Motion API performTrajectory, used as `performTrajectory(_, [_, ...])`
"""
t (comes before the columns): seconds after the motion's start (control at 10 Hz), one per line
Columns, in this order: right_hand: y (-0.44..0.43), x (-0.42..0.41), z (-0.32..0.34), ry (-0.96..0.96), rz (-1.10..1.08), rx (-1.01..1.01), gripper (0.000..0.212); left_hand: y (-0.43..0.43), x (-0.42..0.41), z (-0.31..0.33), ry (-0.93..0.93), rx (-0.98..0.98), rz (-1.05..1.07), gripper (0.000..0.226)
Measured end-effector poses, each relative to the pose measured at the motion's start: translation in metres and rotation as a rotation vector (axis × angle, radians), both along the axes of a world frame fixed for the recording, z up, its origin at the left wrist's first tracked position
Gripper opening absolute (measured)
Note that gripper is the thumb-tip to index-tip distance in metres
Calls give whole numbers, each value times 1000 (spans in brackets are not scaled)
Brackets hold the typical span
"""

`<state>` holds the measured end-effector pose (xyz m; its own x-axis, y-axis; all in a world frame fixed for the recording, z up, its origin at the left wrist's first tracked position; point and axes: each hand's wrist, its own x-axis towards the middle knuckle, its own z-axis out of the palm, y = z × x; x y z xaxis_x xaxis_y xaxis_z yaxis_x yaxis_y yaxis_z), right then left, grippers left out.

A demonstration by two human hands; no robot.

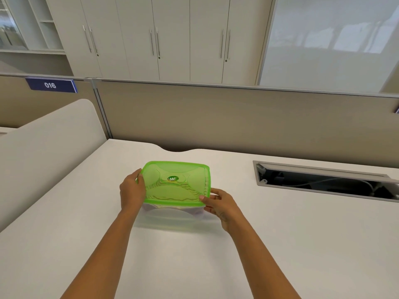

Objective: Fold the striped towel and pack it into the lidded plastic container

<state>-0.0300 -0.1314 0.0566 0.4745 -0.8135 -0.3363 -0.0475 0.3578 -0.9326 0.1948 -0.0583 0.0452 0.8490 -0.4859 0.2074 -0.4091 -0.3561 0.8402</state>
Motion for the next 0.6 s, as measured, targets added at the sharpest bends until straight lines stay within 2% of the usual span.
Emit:
performTrajectory(0.4, [6, 2, 2, 56, -26, -67, 47, 2, -6, 7, -42, 53, -17, 35])
performTrajectory(0.6, [18, -12, 9, 172, -6, -160, 55, 12, -13, 13, -167, 137, -29, 39])
